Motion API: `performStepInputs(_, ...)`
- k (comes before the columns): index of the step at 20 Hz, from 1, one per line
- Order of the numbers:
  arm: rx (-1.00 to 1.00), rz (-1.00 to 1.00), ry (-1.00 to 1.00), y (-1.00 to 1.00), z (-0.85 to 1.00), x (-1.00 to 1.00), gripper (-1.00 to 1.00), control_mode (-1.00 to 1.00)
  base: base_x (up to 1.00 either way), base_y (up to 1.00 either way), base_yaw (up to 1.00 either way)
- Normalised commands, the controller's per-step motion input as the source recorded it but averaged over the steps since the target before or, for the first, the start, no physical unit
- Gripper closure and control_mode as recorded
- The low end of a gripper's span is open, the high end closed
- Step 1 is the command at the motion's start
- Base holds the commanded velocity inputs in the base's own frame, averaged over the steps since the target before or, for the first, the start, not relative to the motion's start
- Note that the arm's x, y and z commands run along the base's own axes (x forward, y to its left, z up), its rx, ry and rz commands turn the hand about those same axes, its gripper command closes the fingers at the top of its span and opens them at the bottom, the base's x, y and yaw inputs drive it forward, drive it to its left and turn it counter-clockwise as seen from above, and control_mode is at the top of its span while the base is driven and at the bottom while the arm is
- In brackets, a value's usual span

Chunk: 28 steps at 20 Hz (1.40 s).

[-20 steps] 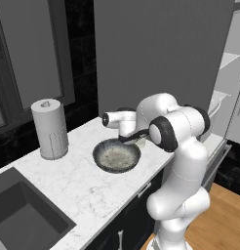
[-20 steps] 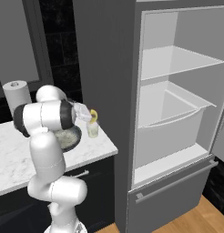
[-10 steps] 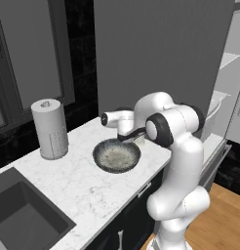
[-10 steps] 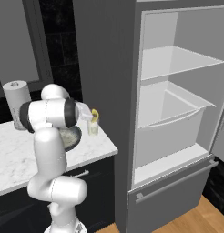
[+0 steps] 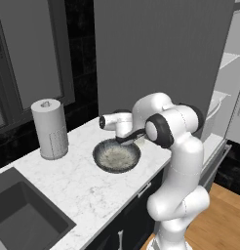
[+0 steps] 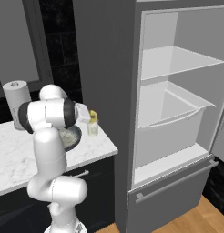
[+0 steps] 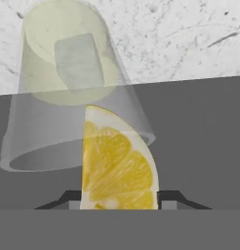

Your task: Grab a lemon wedge from the fridge and one ice cube from the ice bowl, and put them in the glass of lemonade.

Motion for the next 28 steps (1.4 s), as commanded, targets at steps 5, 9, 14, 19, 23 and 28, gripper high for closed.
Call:
performStepInputs(5, 0.0, -0.04, -0.05, 0.0, 0.05, -0.19, 1.0, -1.0, 0.0, 0.0, 0.0)
performStepInputs(9, 0.0, -0.04, 0.0, 0.0, 0.14, 0.0, 1.0, -1.0, 0.0, 0.0, 0.0)
performStepInputs(14, 0.0, -0.04, 0.0, 0.0, 0.08, -0.02, 1.0, -1.0, 0.0, 0.0, 0.0)
performStepInputs(19, 0.0, -0.05, 0.0, 0.0, 0.0, -0.23, 1.0, -1.0, 0.0, 0.0, 0.0)
performStepInputs(23, 0.0, -0.05, 0.0, 0.0, 0.0, -0.16, 1.0, -1.0, 0.0, 0.0, 0.0)
performStepInputs(28, 0.0, -0.04, 0.0, 0.0, 0.0, 0.0, 1.0, -1.0, 0.0, 0.0, 0.0)
